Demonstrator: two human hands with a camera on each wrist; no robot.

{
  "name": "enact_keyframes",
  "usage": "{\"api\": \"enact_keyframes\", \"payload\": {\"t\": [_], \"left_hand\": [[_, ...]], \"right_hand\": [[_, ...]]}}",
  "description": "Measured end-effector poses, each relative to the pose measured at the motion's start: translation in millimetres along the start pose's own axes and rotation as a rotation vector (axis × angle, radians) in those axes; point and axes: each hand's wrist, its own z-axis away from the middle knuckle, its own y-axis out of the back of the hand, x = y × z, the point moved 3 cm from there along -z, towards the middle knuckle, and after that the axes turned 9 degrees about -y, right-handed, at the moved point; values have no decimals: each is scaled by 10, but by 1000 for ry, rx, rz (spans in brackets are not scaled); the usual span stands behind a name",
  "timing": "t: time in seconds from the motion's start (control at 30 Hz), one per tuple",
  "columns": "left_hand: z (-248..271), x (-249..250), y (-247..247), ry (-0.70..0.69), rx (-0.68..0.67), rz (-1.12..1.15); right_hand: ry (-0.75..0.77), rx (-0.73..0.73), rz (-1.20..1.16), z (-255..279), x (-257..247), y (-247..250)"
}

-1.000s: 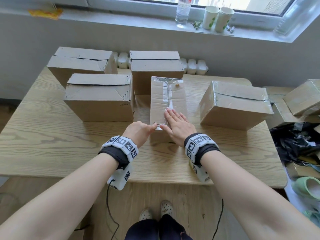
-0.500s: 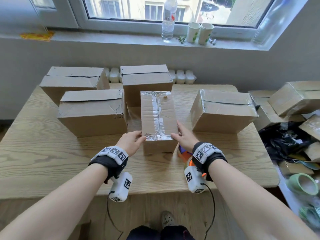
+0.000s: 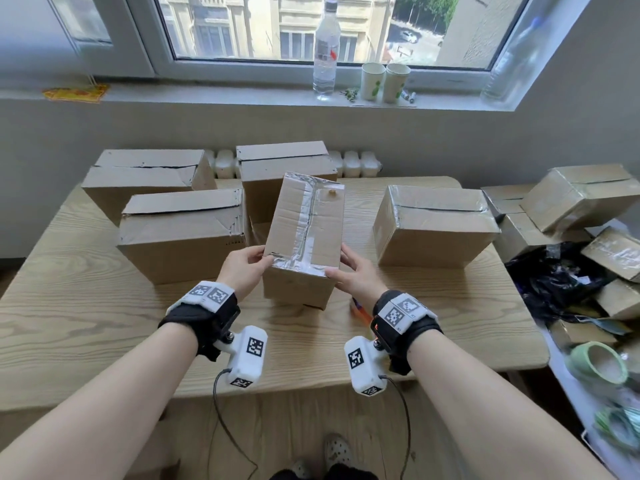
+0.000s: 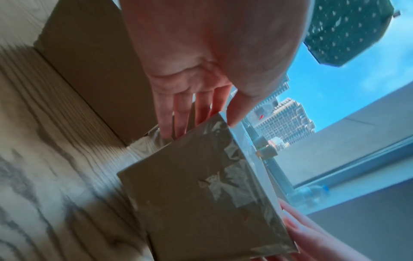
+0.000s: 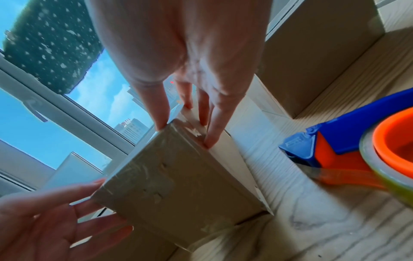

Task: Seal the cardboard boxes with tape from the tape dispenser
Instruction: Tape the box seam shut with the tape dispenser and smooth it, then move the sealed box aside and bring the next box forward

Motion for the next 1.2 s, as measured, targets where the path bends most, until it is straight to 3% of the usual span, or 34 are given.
{"api": "enact_keyframes", "payload": {"t": [0.23,0.5,0.7,0.87,1.03,1.2], "left_hand": [[130,442,46,-22,-30,292],[-29,1311,-109,-141,-141,363],[-281,1765,-625,-171,-253,323],[-515,1992,-1201,-108,-333,310],[-789,2057,-1715,-63,-324,285],[-1067,2085,-1912,-36,-293,296]], "right_hand": [[18,51,-138,293,-405,119],[171,167,-179,530,-909,568],[226,274,-203,610,-1039,1149],[189,319,-233,544,-951,1701],[134,370,-248,386,-813,2196],[134,420,-159,199,-788,2495]]}}
